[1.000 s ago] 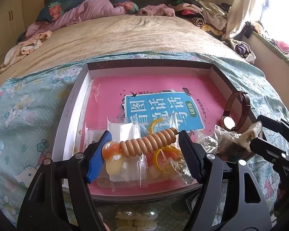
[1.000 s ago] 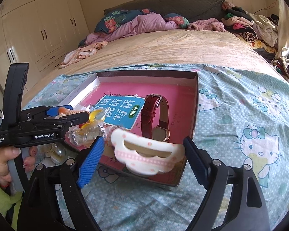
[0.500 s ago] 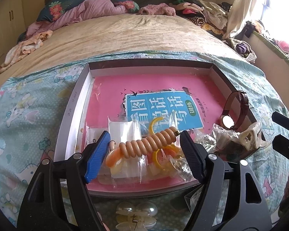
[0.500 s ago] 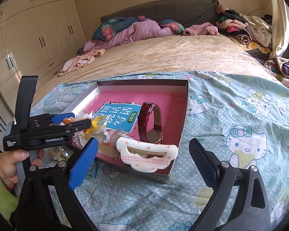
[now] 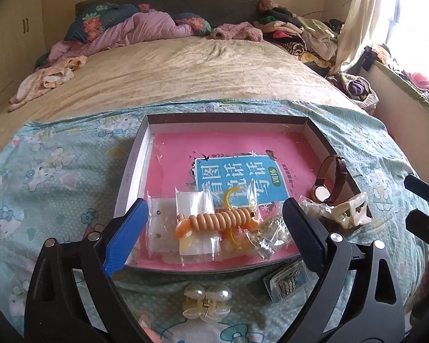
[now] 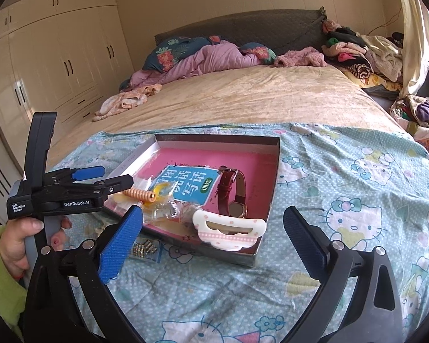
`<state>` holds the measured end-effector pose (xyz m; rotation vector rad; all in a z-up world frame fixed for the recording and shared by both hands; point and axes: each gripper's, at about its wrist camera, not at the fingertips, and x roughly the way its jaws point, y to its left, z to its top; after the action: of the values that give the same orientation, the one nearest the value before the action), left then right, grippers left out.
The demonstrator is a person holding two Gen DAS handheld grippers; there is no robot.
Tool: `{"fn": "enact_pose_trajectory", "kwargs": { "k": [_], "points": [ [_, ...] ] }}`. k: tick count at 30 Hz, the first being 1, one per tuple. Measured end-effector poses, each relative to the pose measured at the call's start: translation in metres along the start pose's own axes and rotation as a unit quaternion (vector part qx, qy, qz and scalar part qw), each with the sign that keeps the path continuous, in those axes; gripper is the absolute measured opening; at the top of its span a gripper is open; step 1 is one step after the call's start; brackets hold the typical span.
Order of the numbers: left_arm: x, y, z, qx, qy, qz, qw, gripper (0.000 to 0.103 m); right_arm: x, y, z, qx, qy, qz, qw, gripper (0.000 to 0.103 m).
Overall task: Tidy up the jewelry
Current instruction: 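Withdraw both tools and move them over the white claw clip and bead box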
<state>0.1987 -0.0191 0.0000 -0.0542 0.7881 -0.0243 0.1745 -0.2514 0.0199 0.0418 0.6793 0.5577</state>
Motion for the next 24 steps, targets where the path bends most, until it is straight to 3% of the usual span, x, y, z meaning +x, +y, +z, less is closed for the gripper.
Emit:
{"fn": "enact_pose_trajectory", "kwargs": {
  "k": [12,24],
  "points": [
    [-0.047,0.003,-0.012,0.004,-0.031,0.013,0.9994,0.093,-0.023,0.034,0.0,-0.023,-0.013,0.017,0.999,0.098],
    [-0.067,0.026,-0.04,-0.007,-0.03,0.034,0.9989,0.093,-0.021,0.076,-0.014,-0.05,0.005,0.043,0.998,0.098]
  ]
}}
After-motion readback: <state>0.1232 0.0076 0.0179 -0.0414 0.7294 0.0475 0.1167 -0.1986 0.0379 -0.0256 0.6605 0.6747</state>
